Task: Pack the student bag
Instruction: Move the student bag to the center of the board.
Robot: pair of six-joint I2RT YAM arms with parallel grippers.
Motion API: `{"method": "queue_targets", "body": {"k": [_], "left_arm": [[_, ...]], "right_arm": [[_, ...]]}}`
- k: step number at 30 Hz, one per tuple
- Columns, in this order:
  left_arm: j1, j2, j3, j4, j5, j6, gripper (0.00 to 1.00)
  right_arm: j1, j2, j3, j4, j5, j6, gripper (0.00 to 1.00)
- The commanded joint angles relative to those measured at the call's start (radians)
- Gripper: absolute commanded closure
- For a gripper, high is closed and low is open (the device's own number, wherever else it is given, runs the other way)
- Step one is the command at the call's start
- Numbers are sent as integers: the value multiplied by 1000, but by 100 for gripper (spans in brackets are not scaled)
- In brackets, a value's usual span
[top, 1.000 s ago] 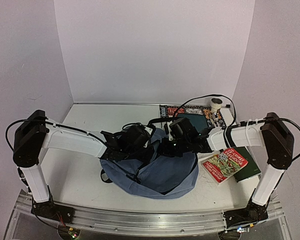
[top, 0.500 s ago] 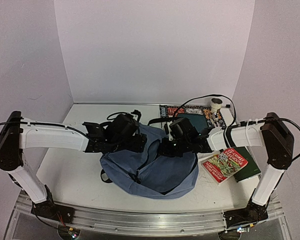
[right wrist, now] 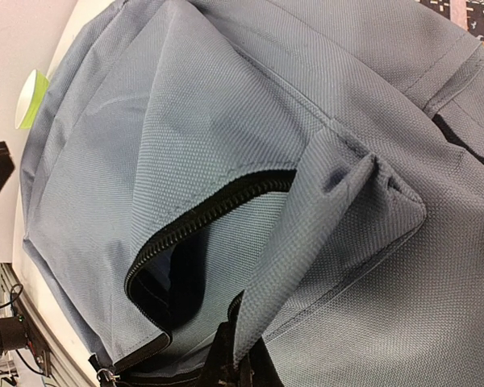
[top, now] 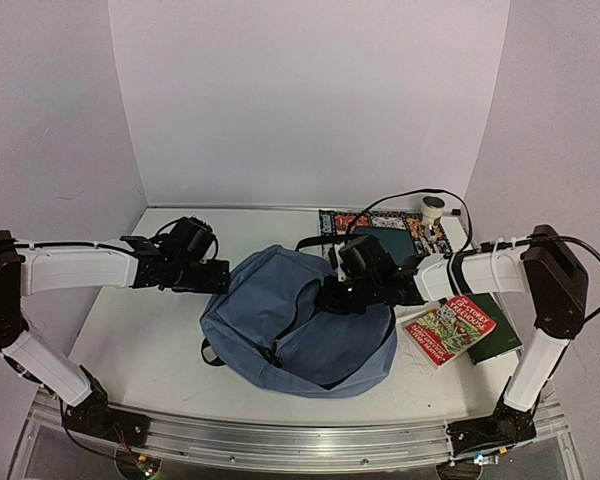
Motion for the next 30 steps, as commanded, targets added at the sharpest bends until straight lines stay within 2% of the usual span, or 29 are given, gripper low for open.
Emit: {"method": "queue_targets", "body": {"k": [1, 12, 18, 24, 30], "left_arm": [[15, 32, 10, -2, 152, -18, 20], [12, 155, 128, 54, 442, -17, 32], [3, 142, 199, 92, 543, -42, 36], [1, 187, 238, 115, 576, -51, 36], [2, 193, 241, 116, 492, -56, 34]], "right_arm": [[-1, -66, 45, -32, 32, -7, 100], [-1, -166, 32, -59, 128, -4, 100], [-1, -246, -4, -64, 201, -15, 100], [-1, -278, -43, -80, 282, 7, 100], [-2, -285, -69, -124, 365, 52, 100]]}}
